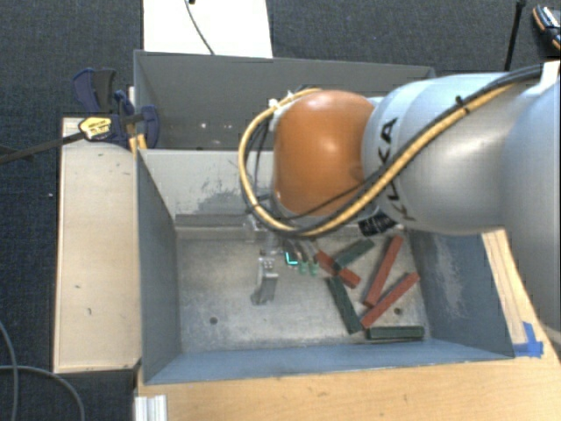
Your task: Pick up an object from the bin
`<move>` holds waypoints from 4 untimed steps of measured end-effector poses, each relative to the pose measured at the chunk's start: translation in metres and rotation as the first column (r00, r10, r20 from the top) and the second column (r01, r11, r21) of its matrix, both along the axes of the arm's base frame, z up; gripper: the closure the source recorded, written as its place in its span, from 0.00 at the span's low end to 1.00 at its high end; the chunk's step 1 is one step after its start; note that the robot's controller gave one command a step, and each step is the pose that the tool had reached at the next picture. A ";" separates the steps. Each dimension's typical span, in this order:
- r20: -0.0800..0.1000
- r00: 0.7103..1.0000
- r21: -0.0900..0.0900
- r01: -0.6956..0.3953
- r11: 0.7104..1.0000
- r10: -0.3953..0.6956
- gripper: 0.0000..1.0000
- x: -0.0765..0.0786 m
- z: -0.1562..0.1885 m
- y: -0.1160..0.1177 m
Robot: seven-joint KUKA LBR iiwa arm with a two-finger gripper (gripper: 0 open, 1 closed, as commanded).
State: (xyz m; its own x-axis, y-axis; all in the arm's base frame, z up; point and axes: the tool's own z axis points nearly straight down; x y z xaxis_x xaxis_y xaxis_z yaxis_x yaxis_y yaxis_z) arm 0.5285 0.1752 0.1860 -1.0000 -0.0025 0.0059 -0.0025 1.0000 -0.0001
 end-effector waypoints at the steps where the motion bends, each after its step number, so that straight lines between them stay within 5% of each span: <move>1: 0.008 1.000 0.001 0.005 1.000 -0.005 0.00 0.002 0.004 -0.001; 2: 0.008 1.000 0.001 -0.004 1.000 0.004 0.00 0.026 -0.027 -0.073; 3: 0.009 1.000 -0.001 -0.008 1.000 0.008 0.00 0.035 -0.029 -0.042; 4: 0.009 0.999 0.002 -0.043 0.999 0.043 0.00 0.040 -0.053 -0.079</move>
Offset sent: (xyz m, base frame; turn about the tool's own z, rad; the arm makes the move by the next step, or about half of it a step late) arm 0.0481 -0.1441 -0.0580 -0.0012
